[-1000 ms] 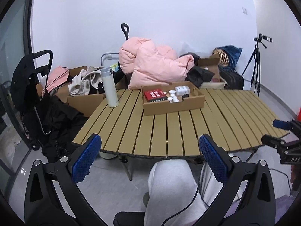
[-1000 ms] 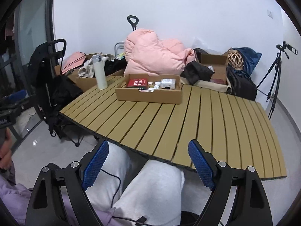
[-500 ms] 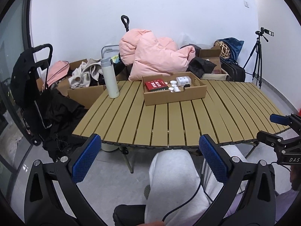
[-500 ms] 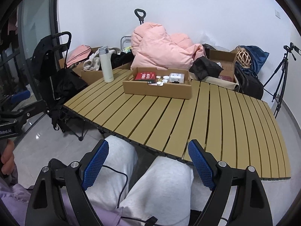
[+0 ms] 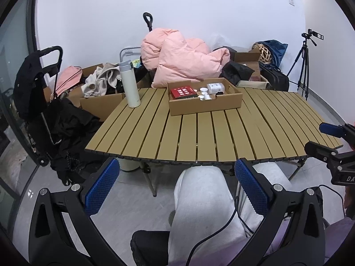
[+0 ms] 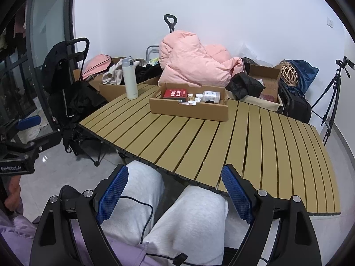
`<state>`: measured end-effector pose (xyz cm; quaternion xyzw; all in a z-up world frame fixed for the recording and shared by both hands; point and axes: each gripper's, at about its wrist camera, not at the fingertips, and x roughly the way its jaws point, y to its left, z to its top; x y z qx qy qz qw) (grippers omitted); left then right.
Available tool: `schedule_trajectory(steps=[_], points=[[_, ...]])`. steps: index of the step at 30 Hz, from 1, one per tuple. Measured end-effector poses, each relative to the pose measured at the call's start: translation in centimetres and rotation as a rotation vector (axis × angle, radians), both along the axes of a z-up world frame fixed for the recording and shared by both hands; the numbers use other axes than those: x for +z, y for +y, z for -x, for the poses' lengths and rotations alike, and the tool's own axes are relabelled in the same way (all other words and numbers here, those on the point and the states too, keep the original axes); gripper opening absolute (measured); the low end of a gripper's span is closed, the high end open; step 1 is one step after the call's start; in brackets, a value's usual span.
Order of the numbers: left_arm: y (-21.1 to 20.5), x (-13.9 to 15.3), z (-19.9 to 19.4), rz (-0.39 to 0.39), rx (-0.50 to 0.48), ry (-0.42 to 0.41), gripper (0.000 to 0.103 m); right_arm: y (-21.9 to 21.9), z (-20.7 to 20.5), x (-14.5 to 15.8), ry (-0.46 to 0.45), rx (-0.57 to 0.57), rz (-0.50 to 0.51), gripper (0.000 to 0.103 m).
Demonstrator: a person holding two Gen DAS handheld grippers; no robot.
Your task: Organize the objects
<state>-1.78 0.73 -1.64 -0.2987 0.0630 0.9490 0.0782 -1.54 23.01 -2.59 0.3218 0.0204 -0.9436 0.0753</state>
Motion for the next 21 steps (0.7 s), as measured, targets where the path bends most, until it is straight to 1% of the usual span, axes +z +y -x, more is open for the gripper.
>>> schedule_trajectory(steps=[6, 10, 12, 21], points=[[-0.22, 0.04, -0.34, -0.024, 0.013, -0.011, 0.103, 0.12, -0.59, 0.38, 0.011, -0.001, 0.004, 0.089], [-0.16, 0.08, -0.51, -0.016, 0.016, -0.003, 0.103, 0.28, -0.75, 0.44, 0.007, -0.004, 0.017, 0.089], [-0.13, 0.07, -0.38, -0.015, 0.016, -0.007, 0.103, 0.24, -0.78, 0.48, 0.012, -0.013, 0.009, 0.089], [-0.17, -0.06, -0.29, -0.013, 0.019, -0.012, 0.103, 0.00, -0.65, 0.22, 0.005, 0.011, 0.001, 0.089]])
